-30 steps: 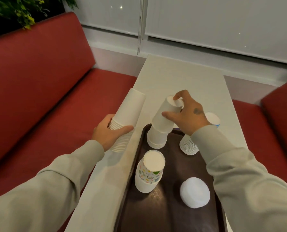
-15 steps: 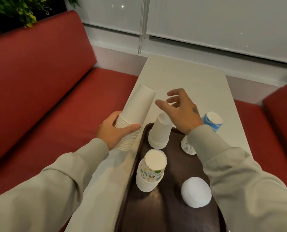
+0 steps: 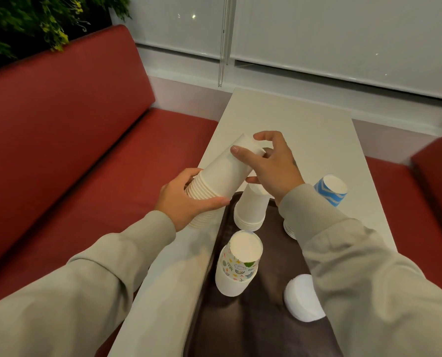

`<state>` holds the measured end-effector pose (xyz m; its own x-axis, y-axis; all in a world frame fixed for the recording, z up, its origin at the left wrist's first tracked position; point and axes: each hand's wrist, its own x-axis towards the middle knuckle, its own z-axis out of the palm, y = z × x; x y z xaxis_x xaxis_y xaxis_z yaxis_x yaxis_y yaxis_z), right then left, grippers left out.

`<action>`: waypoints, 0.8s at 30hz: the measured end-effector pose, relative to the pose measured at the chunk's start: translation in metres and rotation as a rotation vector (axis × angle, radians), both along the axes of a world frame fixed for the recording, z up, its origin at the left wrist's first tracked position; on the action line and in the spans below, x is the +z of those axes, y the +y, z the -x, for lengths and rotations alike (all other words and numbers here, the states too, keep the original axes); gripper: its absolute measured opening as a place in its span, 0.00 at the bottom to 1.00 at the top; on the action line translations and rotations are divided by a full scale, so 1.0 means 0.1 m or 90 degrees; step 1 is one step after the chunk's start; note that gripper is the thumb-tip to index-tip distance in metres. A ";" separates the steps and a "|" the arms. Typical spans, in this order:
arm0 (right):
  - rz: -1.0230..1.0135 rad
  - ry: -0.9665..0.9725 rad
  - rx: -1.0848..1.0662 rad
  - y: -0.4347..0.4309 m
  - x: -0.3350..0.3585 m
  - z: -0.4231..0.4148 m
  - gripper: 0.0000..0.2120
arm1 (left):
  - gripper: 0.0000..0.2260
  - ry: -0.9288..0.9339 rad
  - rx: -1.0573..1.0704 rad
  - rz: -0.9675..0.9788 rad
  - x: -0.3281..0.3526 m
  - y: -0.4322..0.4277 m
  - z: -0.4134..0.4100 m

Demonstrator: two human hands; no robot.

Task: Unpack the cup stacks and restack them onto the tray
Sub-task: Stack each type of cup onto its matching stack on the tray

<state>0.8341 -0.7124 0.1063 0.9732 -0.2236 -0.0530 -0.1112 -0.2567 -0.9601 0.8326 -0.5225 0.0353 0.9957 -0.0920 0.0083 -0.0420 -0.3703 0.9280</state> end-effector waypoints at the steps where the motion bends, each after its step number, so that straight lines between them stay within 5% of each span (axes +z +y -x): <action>1: 0.002 -0.004 -0.004 0.00 0.01 0.00 0.30 | 0.31 -0.001 -0.002 0.003 0.01 -0.01 0.00; 10: 0.010 -0.028 -0.049 -0.05 0.08 -0.01 0.26 | 0.30 -0.002 -0.007 0.017 0.07 -0.04 0.00; 15: -0.090 -0.066 -0.114 -0.25 0.24 -0.06 0.19 | 0.29 0.019 0.015 0.002 -0.02 0.10 0.01; 24: 0.178 -0.126 -0.116 -0.47 0.30 0.02 0.22 | 0.31 0.063 0.108 0.059 -0.16 0.29 0.02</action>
